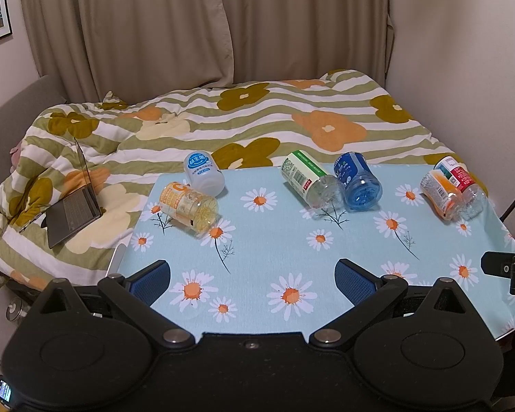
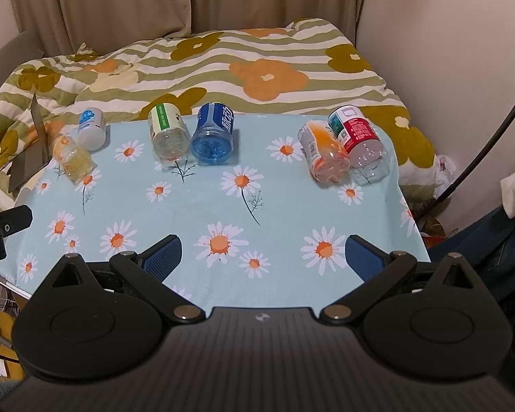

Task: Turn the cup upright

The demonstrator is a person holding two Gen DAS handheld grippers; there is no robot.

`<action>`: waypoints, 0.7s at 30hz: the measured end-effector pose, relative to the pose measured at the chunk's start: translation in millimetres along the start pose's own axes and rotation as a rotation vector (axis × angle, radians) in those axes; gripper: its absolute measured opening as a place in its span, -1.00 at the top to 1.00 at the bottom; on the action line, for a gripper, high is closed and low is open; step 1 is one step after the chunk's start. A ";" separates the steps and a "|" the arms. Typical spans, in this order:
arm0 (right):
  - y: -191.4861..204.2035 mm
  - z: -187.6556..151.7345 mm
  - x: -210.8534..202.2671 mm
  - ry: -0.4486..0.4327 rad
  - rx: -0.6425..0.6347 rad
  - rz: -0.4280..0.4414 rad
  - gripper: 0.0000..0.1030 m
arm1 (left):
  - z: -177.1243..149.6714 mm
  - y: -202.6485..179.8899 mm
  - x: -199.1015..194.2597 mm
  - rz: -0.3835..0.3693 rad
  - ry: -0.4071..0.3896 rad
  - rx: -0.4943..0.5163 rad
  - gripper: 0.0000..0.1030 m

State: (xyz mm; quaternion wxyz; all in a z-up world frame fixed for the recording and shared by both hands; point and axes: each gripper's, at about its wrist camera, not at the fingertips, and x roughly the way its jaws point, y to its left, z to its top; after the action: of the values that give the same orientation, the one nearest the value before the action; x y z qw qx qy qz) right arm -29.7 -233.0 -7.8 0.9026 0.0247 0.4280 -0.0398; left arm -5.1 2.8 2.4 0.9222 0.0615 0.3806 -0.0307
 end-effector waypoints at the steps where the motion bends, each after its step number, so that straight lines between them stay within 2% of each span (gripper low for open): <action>1: 0.6 0.2 -0.2 0.000 0.000 0.000 -1.00 | 0.0 0.3 -0.2 0.000 0.000 0.000 -1.00; 8: 1.1 9.7 -0.5 0.010 0.002 0.014 -1.00 | 2.5 1.9 0.9 0.002 0.014 -0.005 -1.00; 13: -1.3 31.7 5.8 0.021 0.006 0.042 -1.00 | 14.5 8.7 5.1 0.019 0.038 -0.026 -1.00; 21: 0.3 76.8 49.0 0.033 -0.051 0.103 -1.00 | 26.4 8.0 24.9 0.065 0.085 -0.081 -1.00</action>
State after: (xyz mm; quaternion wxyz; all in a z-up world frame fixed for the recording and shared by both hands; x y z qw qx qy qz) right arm 60.5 -241.3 2.9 0.8967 0.0242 0.4417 0.0179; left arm 31.8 6.8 4.1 0.9073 0.0377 0.4184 0.0172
